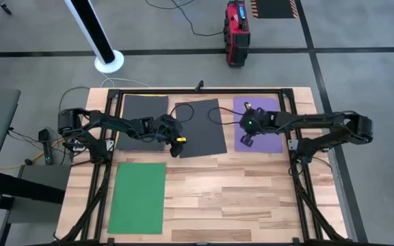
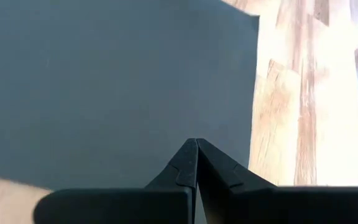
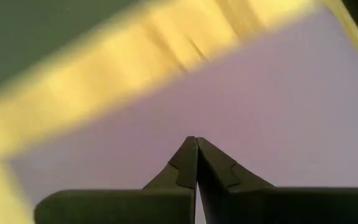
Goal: Organize paper
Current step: Adjust the right black paper
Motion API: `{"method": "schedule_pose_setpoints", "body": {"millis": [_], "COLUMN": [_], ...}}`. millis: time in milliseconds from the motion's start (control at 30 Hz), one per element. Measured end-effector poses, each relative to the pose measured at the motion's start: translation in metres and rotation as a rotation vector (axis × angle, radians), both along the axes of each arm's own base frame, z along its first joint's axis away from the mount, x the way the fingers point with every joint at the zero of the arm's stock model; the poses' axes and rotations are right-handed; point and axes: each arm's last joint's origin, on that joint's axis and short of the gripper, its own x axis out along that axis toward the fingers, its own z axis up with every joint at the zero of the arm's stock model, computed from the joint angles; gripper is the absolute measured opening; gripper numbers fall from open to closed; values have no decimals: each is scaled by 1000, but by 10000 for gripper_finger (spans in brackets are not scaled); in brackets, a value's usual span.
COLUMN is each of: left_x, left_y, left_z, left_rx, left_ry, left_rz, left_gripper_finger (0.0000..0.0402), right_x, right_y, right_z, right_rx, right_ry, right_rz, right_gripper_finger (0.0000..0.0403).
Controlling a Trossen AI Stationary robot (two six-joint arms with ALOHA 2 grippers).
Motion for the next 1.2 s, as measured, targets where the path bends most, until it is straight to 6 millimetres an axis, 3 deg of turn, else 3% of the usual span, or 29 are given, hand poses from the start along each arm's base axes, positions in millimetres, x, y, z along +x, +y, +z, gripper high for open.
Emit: {"method": "schedule_pose_setpoints", "body": {"millis": [133, 300, 500, 733, 1000, 1200], "left_x": [4, 12, 20, 22, 24, 22], "left_y": [-2, -7, -12, -16, -19, -22], "left_z": [4, 13, 24, 27, 33, 33], "left_rx": [22, 63, 127, 174, 214, 220], "left_ry": [-56, -162, -292, -322, -374, -448], "left_rz": [-15, -11, 2, 51, 69, 65], "left_gripper_finger": [0, 0, 0, 0, 0, 0], "right_x": [23, 45, 73, 102, 121, 120], "right_y": [14, 19, 8, -14, -25, -29], "right_z": [6, -1, -17, -36, -57, -63], "right_rx": [26, -10, -39, -57, -55, -35], "right_ry": [-184, -283, -279, -256, -196, -182], "right_rz": [168, 228, 243, 221, 230, 201], "right_gripper_finger": [0, 0, 0, 0, 0, 0]}}
